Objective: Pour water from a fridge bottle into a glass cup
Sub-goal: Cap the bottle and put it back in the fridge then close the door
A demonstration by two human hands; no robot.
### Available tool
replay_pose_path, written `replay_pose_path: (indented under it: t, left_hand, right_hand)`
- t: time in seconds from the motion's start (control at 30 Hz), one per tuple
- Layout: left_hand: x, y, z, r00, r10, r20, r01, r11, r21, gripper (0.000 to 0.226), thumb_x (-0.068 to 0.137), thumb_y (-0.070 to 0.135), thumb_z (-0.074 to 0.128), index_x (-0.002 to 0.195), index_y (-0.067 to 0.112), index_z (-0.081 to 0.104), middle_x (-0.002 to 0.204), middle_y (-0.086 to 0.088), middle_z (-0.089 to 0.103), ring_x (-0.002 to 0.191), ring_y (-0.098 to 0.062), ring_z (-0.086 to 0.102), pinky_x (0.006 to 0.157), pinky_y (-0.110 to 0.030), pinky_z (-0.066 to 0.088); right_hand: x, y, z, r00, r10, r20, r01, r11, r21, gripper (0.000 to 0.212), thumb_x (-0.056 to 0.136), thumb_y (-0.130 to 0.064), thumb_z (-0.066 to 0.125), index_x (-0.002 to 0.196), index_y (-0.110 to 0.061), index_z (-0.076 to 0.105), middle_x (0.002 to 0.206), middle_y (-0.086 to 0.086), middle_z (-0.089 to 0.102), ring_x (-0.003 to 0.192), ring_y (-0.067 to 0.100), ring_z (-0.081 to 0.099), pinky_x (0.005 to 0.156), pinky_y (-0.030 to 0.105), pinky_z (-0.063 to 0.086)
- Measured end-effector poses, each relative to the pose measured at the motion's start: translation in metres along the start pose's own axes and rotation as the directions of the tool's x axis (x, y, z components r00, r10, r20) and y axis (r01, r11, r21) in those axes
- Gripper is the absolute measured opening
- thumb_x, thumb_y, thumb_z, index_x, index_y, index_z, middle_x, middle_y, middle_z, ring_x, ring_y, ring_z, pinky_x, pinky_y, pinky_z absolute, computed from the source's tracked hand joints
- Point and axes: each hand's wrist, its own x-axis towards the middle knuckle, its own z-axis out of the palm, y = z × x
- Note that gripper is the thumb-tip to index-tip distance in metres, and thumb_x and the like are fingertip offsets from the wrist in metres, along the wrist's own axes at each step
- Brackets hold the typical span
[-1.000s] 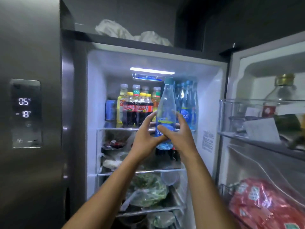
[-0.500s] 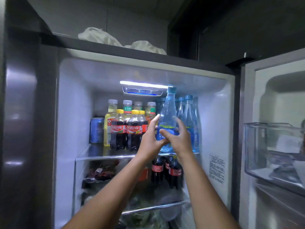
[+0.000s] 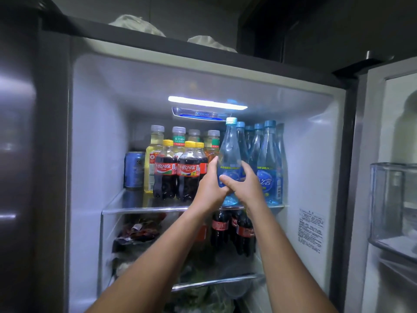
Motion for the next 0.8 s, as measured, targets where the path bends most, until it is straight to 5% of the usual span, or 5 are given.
replay_pose_path:
  t: [0.13,0.33,0.57,0.7,0.8]
  left_hand:
    - [0.002,-0.003,0.003,0.999,-0.047,-0.011,0.047,0.998,0.033,0.092,0.091,0.004,0.065,0.162,0.029,0.012,0.153,-0.001,0.049,0.126,-0.015,0.056,0.087,-0.017,0.043]
    - [-0.001,-0.004,0.005,0.994,-0.097,-0.052,0.103,0.988,0.115,0.095,0.087,0.011,0.070,0.162,0.017,0.012,0.145,-0.009,0.053,0.130,-0.024,0.055,0.091,-0.028,0.044]
    - [-0.074,0.028,-0.008,0.993,-0.019,-0.117,0.041,0.980,0.194,0.058,0.084,0.018,0.074,0.137,0.018,0.052,0.120,0.002,0.061,0.114,-0.015,0.056,0.092,-0.027,0.046]
    - [-0.159,0.066,-0.010,0.991,-0.053,-0.119,0.073,0.984,0.165,0.043,0.083,0.019,0.075,0.124,0.016,0.064,0.110,0.000,0.068,0.097,-0.011,0.066,0.079,-0.009,0.047]
    - [-0.240,0.104,0.005,0.995,-0.028,-0.093,0.037,0.994,0.103,0.032,0.082,0.024,0.076,0.113,0.020,0.069,0.103,0.003,0.074,0.090,-0.007,0.071,0.081,-0.021,0.057]
  right_hand:
    - [-0.002,0.001,0.005,1.000,0.003,-0.020,-0.005,0.997,-0.080,0.085,0.077,-0.049,0.076,0.149,-0.031,0.035,0.145,0.005,0.052,0.130,0.025,0.052,0.101,0.040,0.044]
    - [-0.015,-0.002,0.006,0.999,0.010,-0.036,-0.013,0.995,-0.102,0.079,0.079,-0.045,0.076,0.147,-0.026,0.040,0.141,-0.001,0.056,0.122,0.021,0.058,0.098,0.035,0.045]
    - [-0.090,-0.012,-0.031,0.996,0.045,-0.077,-0.049,0.998,-0.040,0.058,0.085,-0.039,0.072,0.137,-0.021,0.054,0.113,0.002,0.065,0.106,0.019,0.062,0.083,0.025,0.041]
    - [-0.173,-0.024,-0.068,0.998,0.038,-0.040,-0.035,0.996,0.078,0.027,0.089,-0.032,0.068,0.114,-0.022,0.067,0.091,-0.003,0.074,0.088,0.019,0.071,0.075,0.028,0.050]
    - [-0.249,-0.032,-0.108,0.999,0.046,-0.016,-0.042,0.978,0.202,0.022,0.088,-0.029,0.067,0.109,-0.023,0.070,0.087,-0.004,0.075,0.085,0.014,0.072,0.081,0.033,0.057]
